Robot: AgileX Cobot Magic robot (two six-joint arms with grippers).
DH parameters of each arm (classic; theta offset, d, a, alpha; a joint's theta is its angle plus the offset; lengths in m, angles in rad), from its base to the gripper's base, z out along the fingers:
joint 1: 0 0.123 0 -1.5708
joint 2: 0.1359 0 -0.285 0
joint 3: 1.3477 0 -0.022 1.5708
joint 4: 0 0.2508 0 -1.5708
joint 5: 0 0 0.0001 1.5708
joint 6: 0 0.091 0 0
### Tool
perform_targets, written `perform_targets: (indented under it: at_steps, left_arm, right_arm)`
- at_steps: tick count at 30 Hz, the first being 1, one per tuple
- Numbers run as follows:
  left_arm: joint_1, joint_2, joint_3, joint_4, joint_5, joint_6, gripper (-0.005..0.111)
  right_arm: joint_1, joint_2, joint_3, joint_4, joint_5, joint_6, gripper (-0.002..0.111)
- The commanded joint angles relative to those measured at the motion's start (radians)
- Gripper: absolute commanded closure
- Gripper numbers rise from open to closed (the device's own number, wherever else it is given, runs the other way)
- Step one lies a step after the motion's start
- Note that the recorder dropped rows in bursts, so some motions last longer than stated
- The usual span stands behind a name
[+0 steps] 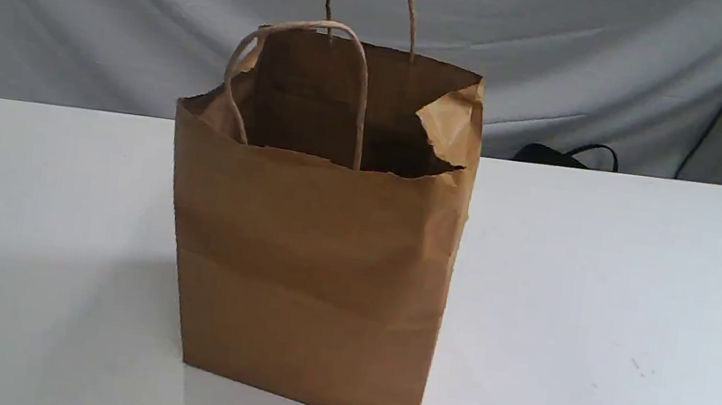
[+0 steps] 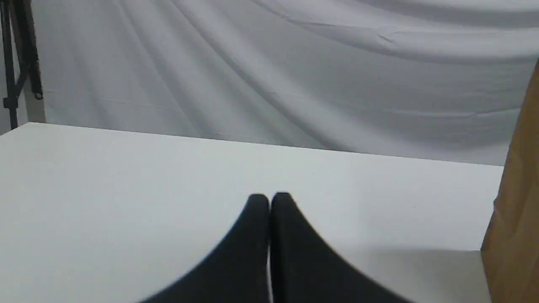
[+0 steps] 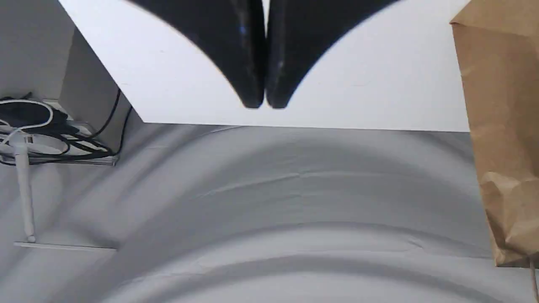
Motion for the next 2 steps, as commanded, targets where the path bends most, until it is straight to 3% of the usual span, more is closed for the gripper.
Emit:
perform_targets:
  at_steps: [1, 2]
  left_arm:
    - [0.004, -0.005, 0.005, -0.008, -0.002, -0.002, 0.107]
    - [0.004, -0.005, 0.005, -0.008, -0.002, -0.002, 0.107]
  right_arm:
    - [-0.004, -0.003, 0.004, 0.003, -0.003, 0.003, 0.108]
    - [-0.004, -0.003, 0.004, 0.003, -0.003, 0.003, 0.108]
